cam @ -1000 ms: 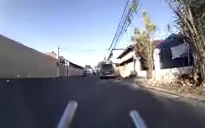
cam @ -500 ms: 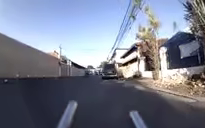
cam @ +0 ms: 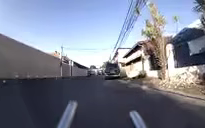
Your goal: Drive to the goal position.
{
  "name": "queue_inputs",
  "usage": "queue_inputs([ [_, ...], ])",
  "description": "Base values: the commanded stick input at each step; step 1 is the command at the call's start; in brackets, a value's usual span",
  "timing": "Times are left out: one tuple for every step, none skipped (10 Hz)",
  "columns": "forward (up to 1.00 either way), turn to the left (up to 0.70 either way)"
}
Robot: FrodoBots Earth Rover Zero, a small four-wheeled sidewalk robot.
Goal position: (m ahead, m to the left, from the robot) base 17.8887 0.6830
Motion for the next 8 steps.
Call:
queue_inputs([
  [0.85, 0.00],
  [0.85, 0.00],
  [0.85, 0.00],
  [0.85, 0.00],
  [0.85, 0.00],
  [0.85, 0.00],
  [0.85, 0.00],
  [0.85, 0.00],
])
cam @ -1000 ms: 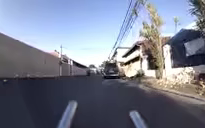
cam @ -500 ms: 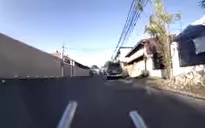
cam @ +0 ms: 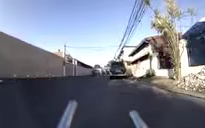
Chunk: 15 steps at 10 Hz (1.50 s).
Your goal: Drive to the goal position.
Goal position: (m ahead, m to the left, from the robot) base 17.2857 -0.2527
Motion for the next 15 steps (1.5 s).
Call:
queue_inputs([
  [0.85, 0.00],
  [0.85, 0.00],
  [0.85, 0.00],
  [0.85, -0.05],
  [0.85, -0.34],
  [0.85, -0.34],
  [0.85, -0.34],
  [0.85, -0.34],
  [0.85, -0.34],
  [0.85, -0.34],
  [0.85, -0.34],
  [0.85, -0.34],
  [0.85, -0.09],
  [0.85, 0.00],
  [0.85, 0.00],
])
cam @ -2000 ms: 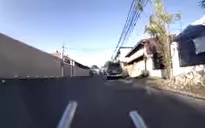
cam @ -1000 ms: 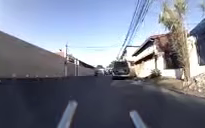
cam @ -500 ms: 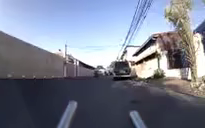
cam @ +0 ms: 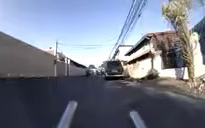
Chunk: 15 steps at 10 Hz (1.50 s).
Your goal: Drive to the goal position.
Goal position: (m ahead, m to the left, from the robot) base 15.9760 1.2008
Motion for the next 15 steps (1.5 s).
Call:
queue_inputs([
  [0.85, 0.00],
  [0.85, 0.00],
  [0.85, 0.00],
  [0.85, 0.00],
  [0.85, 0.00],
  [0.85, 0.00],
  [0.85, 0.00],
  [0.85, 0.00],
  [0.85, 0.00],
  [0.85, 0.00],
  [0.85, 0.00],
  [0.85, 0.00],
  [0.85, 0.00],
  [0.85, 0.00],
  [0.85, 0.00],
])
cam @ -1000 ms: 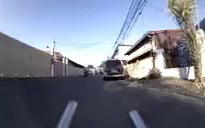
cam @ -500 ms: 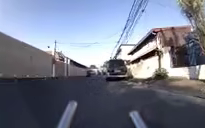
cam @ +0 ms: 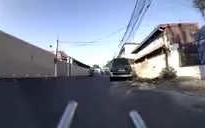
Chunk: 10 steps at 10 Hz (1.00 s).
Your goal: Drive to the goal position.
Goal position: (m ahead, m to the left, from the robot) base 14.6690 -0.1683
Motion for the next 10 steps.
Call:
queue_inputs([
  [0.85, 0.00],
  [0.85, 0.00],
  [0.85, 0.00],
  [0.85, 0.00],
  [0.85, 0.00],
  [0.85, 0.00],
  [0.85, 0.00],
  [0.85, 0.00],
  [0.85, 0.00],
  [0.85, 0.00],
])
